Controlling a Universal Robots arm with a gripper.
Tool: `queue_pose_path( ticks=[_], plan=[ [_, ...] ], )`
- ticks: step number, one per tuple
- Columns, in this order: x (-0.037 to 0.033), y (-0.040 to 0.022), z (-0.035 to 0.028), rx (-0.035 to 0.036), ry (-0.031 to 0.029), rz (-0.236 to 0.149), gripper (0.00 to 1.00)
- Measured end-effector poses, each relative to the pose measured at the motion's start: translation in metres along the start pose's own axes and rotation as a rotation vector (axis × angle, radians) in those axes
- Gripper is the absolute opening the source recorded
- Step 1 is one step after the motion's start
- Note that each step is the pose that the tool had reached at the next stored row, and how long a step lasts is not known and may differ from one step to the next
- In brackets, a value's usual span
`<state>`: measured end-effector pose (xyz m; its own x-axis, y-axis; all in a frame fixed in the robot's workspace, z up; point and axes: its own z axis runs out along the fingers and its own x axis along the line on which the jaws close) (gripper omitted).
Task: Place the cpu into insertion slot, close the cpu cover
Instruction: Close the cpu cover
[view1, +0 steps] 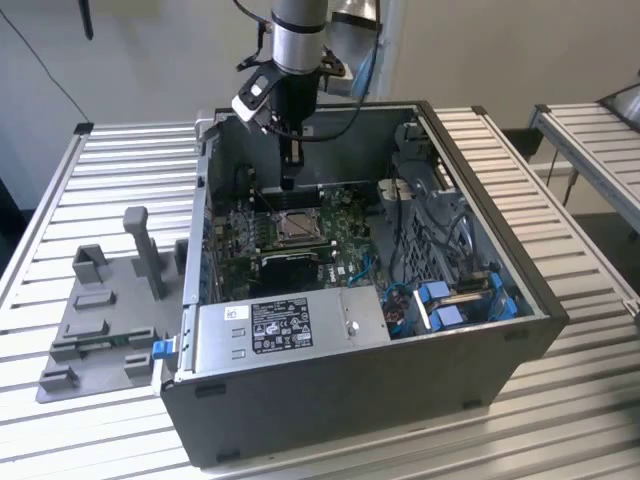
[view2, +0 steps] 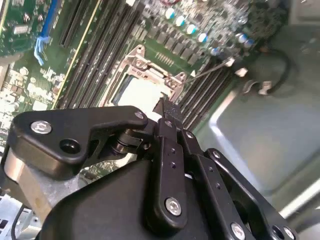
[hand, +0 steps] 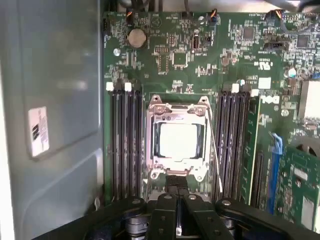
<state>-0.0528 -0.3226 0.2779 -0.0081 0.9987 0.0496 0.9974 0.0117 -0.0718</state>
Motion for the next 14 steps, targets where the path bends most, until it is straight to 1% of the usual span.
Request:
queue_pose_path(
  ticks=[1, 2, 3, 4, 5, 6, 9, 10, 11, 12, 14],
  plan=[
    [0.0004, -0.0118, -0.0062, -0.0002, 0.0088, -0.001, 0.11],
    [0.0006, -0.0223, -0.0068, 0.0005, 0.0155, -0.001, 0.11],
    [0.0006, -0.0266, -0.0065, 0.0022, 0.019, -0.001, 0.11],
    [0.0006, -0.0299, -0.0063, 0.0039, 0.0224, -0.001, 0.11],
    [0.0007, -0.033, -0.006, 0.0088, 0.0274, -0.001, 0.11],
    [0.0007, -0.0351, -0.0059, 0.0154, 0.0335, -0.001, 0.11],
    [0.0008, -0.0417, -0.0054, 0.0381, 0.0553, -0.002, 0.11],
    [0.0008, -0.0434, -0.0053, 0.0435, 0.0609, -0.002, 0.11],
    [0.0008, -0.0449, -0.0051, 0.0463, 0.0639, -0.002, 0.11],
    [0.0008, -0.0462, -0.0047, 0.0477, 0.0661, -0.002, 0.11],
    [0.0007, -0.0482, -0.004, 0.0487, 0.074, -0.003, 0.11]
  ],
)
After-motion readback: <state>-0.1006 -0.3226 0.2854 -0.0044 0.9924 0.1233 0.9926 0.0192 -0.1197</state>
